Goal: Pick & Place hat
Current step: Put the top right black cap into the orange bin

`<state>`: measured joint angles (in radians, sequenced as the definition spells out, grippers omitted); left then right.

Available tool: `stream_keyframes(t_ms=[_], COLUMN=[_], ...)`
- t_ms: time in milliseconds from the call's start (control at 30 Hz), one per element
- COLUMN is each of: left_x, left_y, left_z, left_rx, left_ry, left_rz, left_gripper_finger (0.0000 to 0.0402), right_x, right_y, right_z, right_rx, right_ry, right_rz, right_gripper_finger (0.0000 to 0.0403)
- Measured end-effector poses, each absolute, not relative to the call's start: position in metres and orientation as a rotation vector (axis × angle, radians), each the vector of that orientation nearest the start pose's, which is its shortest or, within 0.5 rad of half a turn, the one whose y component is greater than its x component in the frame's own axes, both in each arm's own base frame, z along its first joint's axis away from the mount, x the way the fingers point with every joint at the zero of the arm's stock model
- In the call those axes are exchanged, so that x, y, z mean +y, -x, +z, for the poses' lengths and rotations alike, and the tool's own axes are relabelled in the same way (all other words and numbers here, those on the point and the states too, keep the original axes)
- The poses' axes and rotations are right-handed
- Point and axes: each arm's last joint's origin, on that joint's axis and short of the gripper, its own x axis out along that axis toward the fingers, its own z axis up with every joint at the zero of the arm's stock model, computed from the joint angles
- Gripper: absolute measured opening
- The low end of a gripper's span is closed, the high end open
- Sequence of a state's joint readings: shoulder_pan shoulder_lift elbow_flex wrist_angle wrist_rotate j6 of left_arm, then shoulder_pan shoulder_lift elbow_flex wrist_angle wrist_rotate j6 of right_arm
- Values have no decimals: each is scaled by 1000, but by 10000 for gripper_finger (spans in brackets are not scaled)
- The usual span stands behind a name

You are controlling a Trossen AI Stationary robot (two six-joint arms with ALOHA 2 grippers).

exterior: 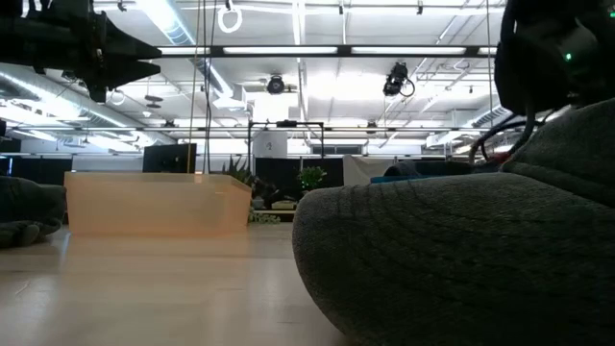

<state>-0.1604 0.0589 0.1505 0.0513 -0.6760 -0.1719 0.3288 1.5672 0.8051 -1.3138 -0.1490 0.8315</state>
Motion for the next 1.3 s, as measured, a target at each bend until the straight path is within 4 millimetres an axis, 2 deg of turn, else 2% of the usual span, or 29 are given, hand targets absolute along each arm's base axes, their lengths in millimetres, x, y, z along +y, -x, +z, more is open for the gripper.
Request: stream_keyframes(t_ms=[167, 333, 467, 900, 1033, 1233, 1300], left_x=[4, 4, 4, 4, 4, 4, 4], left_y=[-86, -86, -86, -86, -86, -86, -86], left_z=[214, 214, 214, 214, 214, 214, 214], left_rx=[-176, -176, -175, -171, -172, -172, -172], left_ry=[227, 227, 227, 225, 225, 225, 226], left_rz=[502, 503, 502, 503, 503, 503, 503], left_gripper_finger=[177, 177, 177, 177, 177, 177, 177], right_x=[69, 74, 75, 63, 63, 68, 70], right_y=[-190, -204, -207, -174, -173, -184, -190], right_z=[178, 191, 186, 145, 141, 152, 163], right_rx=[2028, 1929, 1881, 1919, 1896, 1890, 1897], right_ry=[-315, -388, -416, -443, -471, -514, -527], right_rz=[-576, -561, -581, -838, -854, -815, -799], right_gripper_finger=[193, 193, 193, 188, 147, 20, 16])
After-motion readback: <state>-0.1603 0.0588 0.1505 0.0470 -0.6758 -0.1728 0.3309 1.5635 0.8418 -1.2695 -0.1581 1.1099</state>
